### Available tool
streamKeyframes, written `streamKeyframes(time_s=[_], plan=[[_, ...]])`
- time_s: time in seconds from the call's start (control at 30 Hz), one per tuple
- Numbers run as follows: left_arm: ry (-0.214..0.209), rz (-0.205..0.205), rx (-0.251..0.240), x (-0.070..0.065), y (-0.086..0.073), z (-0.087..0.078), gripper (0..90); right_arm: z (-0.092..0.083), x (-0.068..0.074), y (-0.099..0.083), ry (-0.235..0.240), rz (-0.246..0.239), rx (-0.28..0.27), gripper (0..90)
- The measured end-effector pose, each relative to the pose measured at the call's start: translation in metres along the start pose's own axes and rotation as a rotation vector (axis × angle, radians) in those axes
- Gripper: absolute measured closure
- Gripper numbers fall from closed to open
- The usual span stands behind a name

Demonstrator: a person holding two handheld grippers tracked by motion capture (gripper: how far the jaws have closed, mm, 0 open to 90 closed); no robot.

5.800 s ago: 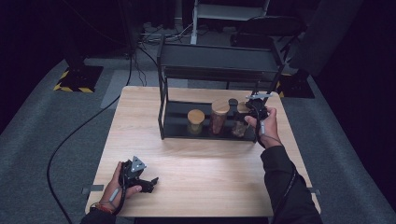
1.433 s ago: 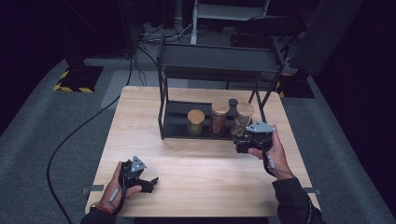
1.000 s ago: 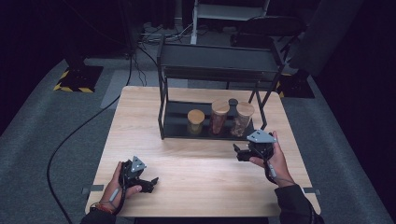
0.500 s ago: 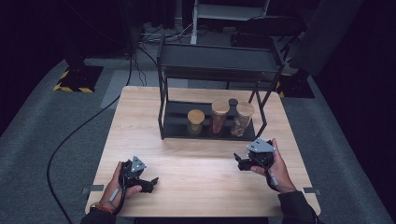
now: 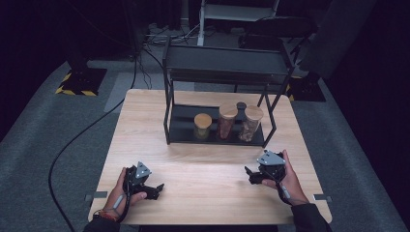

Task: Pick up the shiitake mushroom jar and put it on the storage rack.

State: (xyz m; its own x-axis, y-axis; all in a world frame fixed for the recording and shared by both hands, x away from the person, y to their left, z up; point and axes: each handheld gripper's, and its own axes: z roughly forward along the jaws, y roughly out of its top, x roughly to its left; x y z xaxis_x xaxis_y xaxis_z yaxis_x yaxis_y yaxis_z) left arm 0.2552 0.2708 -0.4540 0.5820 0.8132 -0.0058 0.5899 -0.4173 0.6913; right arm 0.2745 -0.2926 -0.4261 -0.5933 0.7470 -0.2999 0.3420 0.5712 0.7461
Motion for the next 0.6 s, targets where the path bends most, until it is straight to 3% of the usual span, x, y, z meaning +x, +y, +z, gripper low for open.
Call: streamKeyframes(time_s=[0.33,0.6], plan=[[-0.001,0.001,0.001,0.000,0.000,0.000,0.2,-0.001,0.001,-0.016,-0.010,-0.012,0.065,2.7],[-0.001,0.001,0.000,0.000,0.000,0.000,0.2,-0.005,-0.003,-0.031,-0.004,0.018,0.102,2.7]])
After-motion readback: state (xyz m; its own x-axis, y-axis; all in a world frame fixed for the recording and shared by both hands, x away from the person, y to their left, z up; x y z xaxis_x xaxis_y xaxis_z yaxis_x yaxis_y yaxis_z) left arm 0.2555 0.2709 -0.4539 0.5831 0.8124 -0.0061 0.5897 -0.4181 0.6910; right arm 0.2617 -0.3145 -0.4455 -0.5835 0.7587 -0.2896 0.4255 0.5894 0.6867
